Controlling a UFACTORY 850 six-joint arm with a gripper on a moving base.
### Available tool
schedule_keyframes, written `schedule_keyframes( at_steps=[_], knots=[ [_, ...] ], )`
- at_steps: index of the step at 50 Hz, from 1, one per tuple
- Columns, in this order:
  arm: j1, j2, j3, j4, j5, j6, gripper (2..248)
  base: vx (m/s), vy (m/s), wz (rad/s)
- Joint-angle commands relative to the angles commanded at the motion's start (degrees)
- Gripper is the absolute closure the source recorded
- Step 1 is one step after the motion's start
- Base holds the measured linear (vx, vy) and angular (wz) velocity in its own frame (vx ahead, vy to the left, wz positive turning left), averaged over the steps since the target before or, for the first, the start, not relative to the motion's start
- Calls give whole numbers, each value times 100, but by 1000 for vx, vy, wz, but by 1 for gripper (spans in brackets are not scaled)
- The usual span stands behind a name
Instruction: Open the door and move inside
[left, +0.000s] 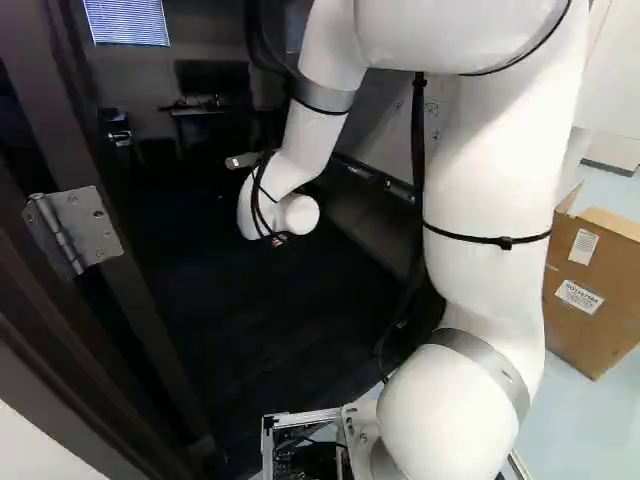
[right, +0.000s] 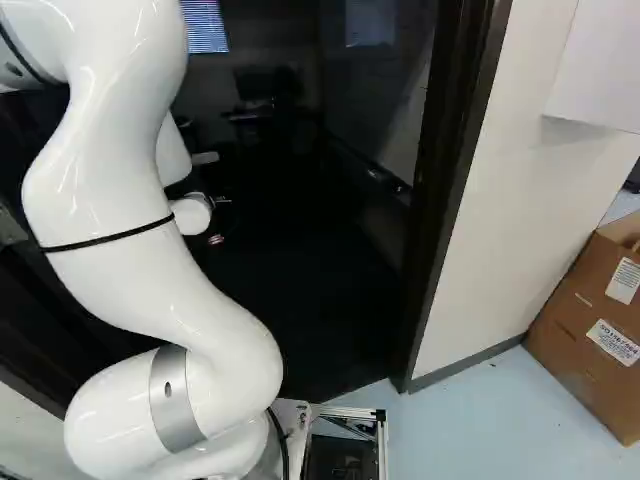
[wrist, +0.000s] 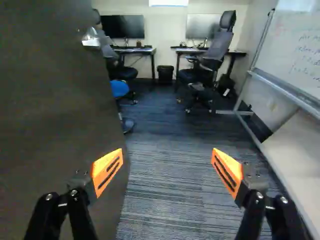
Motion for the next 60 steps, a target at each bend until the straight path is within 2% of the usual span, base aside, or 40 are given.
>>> schedule_keyframes(
  at_steps=[60],
  knots=[
    [-953,788,895,0,0,0,3,0,0,0]
  ],
)
